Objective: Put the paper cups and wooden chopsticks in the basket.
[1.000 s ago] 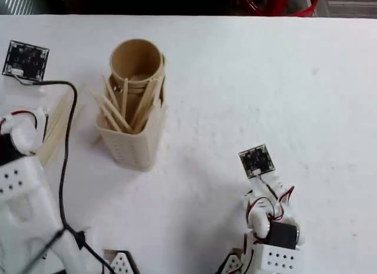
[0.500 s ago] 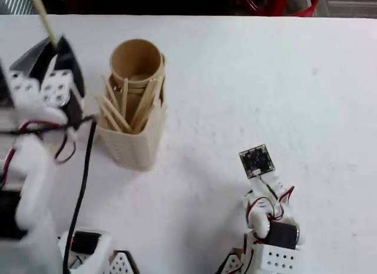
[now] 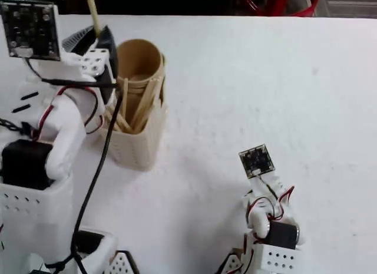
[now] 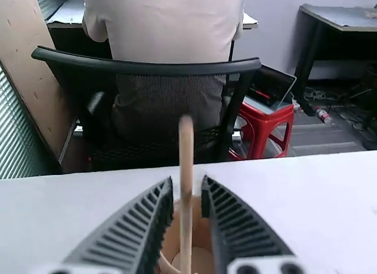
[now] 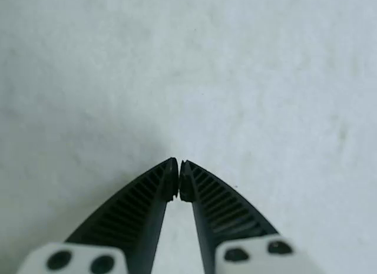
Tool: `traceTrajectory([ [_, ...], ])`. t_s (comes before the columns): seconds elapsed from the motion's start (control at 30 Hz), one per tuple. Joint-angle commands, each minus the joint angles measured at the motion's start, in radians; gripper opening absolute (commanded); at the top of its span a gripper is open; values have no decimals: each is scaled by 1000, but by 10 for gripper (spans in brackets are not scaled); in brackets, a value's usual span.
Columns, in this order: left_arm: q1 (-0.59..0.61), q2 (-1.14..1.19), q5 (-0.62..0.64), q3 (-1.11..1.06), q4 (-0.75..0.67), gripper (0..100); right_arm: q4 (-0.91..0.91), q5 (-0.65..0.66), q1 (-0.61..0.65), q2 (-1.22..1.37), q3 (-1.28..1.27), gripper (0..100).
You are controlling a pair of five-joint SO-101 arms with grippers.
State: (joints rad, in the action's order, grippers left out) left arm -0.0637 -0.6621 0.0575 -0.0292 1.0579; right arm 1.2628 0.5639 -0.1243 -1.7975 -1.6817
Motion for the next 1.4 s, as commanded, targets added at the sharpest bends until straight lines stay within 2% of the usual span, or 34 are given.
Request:
traceTrajectory([
  [0.0,-4,-18,-44,-3,-18,134,-16,3,-4,-7,-9,19],
  [0.1,8,-44,-83,0,12,134,-16,3,-4,-7,-9,19],
  [0.23,102,-133,-155,3,51,134,-16,3,-4,-7,-9,19],
  [0.4,346,-226,-299,-14,172,134,-16,3,-4,-7,-9,19],
  [0.53,567,-180,-405,-123,167,134,-16,3,-4,-7,-9,19],
  [0.63,676,-99,-511,-238,152,138,-16,3,-4,-7,-9,19],
  [0.8,690,101,-795,-459,130,139,-16,3,-4,-7,-9,19],
  [1.03,694,394,-1045,-489,110,140,-16,3,-4,-7,-9,19],
  [1.37,723,829,-1106,-285,25,140,-16,3,-4,-7,-9,19],
])
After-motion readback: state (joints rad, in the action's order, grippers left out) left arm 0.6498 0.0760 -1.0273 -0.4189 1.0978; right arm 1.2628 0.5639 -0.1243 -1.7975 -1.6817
